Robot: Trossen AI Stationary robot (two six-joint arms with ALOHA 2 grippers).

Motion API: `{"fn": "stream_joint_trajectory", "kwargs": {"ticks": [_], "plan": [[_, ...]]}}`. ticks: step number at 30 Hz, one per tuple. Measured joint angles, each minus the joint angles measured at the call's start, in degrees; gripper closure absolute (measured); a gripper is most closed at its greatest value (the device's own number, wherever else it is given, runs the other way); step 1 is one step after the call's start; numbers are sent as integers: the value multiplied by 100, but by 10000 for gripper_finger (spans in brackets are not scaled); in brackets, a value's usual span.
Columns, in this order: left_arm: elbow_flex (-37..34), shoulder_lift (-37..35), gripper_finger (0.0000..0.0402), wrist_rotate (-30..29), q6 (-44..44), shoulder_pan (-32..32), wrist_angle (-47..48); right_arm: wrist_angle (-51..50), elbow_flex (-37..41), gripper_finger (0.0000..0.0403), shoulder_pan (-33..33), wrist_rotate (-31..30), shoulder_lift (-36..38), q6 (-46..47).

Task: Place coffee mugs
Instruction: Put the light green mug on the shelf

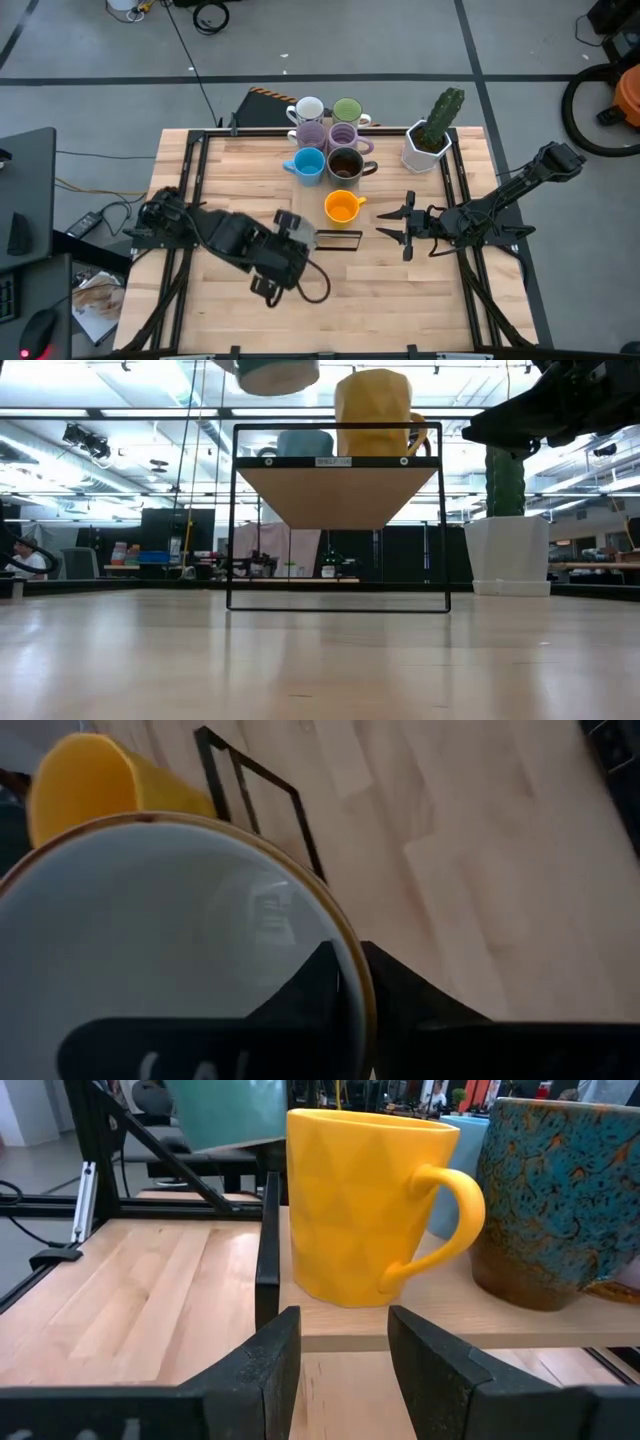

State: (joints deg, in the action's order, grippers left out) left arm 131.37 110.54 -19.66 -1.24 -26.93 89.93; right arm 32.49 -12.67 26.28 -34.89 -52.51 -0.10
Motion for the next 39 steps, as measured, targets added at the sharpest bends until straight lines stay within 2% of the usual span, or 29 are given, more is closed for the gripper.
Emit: {"fn": "stream_joint_trajectory", "kwargs": {"ticks": [9,17,20,26,39], "plan": [[-40,-6,362,502,1060,840,1,0,2,245,0,24,0,4],[-61,-30,362,1101,1431,1455,11,-3,2,245,103,46,0,2],[-61,-30,362,1119,1548,1608,6,-3,2,245,142,46,0,2],[-61,-30,361,1493,1538,1863,11,-3,2,245,229,5,0,2],[-63,7,361,1563,1384,1927,11,0,2,245,245,-2,0,2]]}}
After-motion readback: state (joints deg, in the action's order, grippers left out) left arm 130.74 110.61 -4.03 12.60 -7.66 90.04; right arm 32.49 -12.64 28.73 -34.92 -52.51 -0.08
